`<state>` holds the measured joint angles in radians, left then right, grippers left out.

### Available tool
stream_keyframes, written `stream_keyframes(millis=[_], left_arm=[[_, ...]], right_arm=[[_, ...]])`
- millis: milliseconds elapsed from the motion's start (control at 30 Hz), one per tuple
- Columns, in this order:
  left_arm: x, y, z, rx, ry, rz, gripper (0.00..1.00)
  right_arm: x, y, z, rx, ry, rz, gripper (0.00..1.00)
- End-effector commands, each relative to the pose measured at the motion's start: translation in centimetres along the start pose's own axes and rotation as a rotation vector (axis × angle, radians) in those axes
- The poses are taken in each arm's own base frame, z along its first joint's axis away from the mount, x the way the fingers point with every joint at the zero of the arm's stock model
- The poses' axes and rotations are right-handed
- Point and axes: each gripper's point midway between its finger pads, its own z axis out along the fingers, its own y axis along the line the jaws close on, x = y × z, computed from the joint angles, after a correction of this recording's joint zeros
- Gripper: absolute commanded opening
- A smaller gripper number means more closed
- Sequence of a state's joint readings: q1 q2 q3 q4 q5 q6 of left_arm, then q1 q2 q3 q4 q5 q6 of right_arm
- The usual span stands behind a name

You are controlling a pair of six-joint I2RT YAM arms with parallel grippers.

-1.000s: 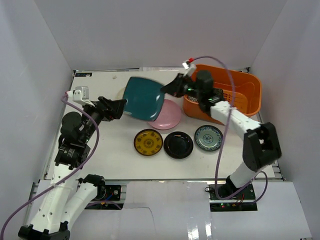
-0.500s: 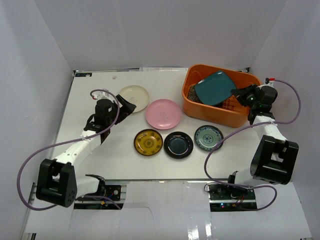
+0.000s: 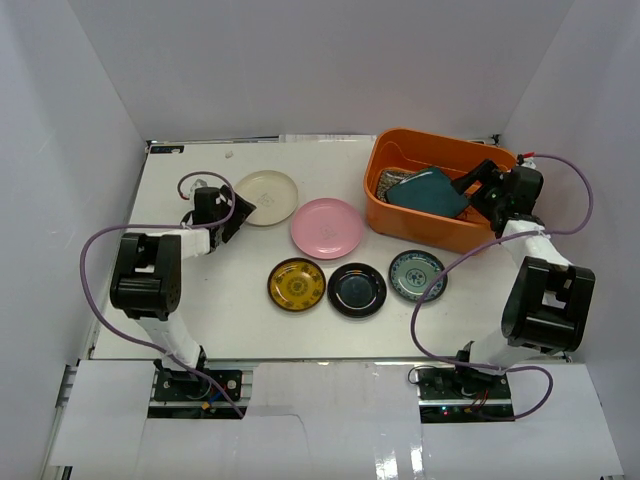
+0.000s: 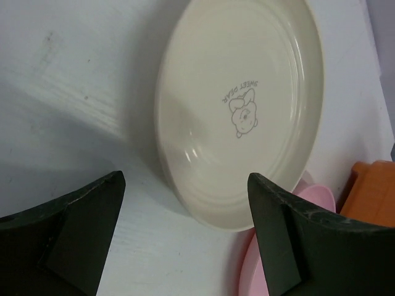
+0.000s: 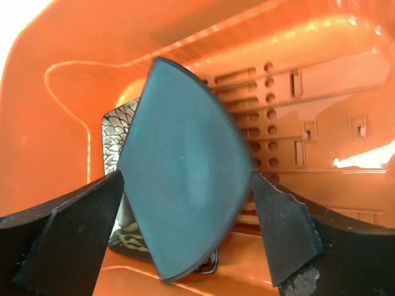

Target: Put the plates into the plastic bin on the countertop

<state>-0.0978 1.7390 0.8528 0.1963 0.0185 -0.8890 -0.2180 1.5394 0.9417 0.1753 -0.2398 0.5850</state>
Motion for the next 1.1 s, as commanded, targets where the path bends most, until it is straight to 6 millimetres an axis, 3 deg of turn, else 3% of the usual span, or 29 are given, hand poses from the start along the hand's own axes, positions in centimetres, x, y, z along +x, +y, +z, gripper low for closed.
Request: stream_keyframes(millis=[0,67,167,233,267,300,333,367,400,433,467,500,533,567,600,633,667,700,733,800,867,900,967,1000,1067], left_arm=[[-1.7,-2.4,1.1,0.101,-0.006,0.005,0.91],[-2.2,-2.6,1.8,0.105,-0.018,0.014,0.88],[-2.4,-2.3,2.9,0.085,-0.019,0.024,0.82],[-2.4,-2.0,3.5,0.070,-0.018,0.032,0.78],[-2.5,-1.8,3.6,0.062,-0.022,0.038,0.68],[-2.5,-1.7,3.7,0.056,-0.025,0.039,0.57],[-2.5,-1.5,3.8,0.049,-0.026,0.041,0.46],[-2.9,-1.5,3.8,0.045,-0.033,0.046,0.26],[-3.1,-1.4,3.9,0.039,-0.035,0.047,0.17],[-3.5,-1.3,3.6,0.029,-0.042,0.048,0.07],[-3.7,-1.3,3.5,0.027,-0.049,0.048,0.00],[-4.2,-1.2,3.2,0.026,-0.059,0.048,0.00],[-4.8,-1.7,2.7,0.035,-0.077,0.048,0.00],[-5.3,-1.9,2.3,0.038,-0.087,0.048,0.00],[-5.9,-2.0,1.8,0.036,-0.103,0.047,0.00],[-6.3,-2.1,1.3,0.038,-0.110,0.045,0.00],[-7.5,-3.4,-0.2,0.071,-0.144,0.041,0.00],[-7.9,-3.4,-0.9,0.077,-0.157,0.032,0.00],[-8.9,-3.5,-1.8,0.065,-0.196,0.010,0.00],[-11.0,-5.0,-4.8,0.097,-0.261,-0.011,0.00],[-12.1,-5.1,-7.0,0.088,-0.318,-0.021,0.00],[-13.3,-6.2,-9.4,0.120,-0.374,-0.024,0.00],[-13.8,-5.3,-11.1,0.086,-0.426,-0.040,0.00],[-15.3,-4.6,-12.5,0.074,-0.476,-0.058,0.00],[-15.4,-3.6,-13.2,0.028,-0.483,-0.072,0.00]], right_arm=[[-4.8,3.6,-2.3,-0.019,-0.145,-0.168,0.94],[-6.0,4.6,-3.9,0.009,-0.198,-0.227,0.96],[-5.8,7.3,-6.0,-0.014,-0.239,-0.339,0.97],[-4.1,10.4,-6.8,-0.083,-0.224,-0.444,0.96],[-3.1,12.5,-7.4,-0.128,-0.220,-0.495,0.93],[-0.3,15.4,-7.7,-0.205,-0.176,-0.557,0.88],[1.3,16.6,-7.9,-0.245,-0.149,-0.624,0.83],[4.8,19.3,-8.1,-0.339,-0.089,-0.674,0.75],[6.6,20.5,-8.2,-0.378,-0.053,-0.707,0.70],[8.5,21.3,-8.1,-0.410,-0.014,-0.759,0.57],[12.8,22.6,-7.6,-0.469,0.080,-0.813,0.52],[13.8,24.3,-7.6,-0.500,0.089,-0.848,0.42],[17.1,23.2,-6.0,-0.461,0.193,-0.920,0.23],[19.4,24.3,-6.0,-0.461,0.203,-1.008,0.22],[20.0,26.0,-5.8,-0.481,0.195,-1.045,0.23],[21.4,26.4,-5.3,-0.487,0.218,-1.078,0.25],[24.7,26.0,-4.5,-0.487,0.294,-1.126,0.34],[25.3,27.4,-4.3,-0.514,0.291,-1.135,0.43],[27.3,26.9,-3.2,-0.506,0.333,-1.155,0.56],[29.4,27.4,-3.0,-0.522,0.370,-1.176,0.63],[31.5,27.9,-2.0,-0.534,0.409,-1.187,0.65],[32.4,27.6,-2.0,-0.528,0.440,-1.197,0.64],[34.1,27.5,-1.4,-0.520,0.461,-1.218,0.61],[34.5,27.5,-1.1,-0.516,0.465,-1.210,0.60],[35.5,26.9,-0.2,-0.492,0.482,-1.203,0.53]])
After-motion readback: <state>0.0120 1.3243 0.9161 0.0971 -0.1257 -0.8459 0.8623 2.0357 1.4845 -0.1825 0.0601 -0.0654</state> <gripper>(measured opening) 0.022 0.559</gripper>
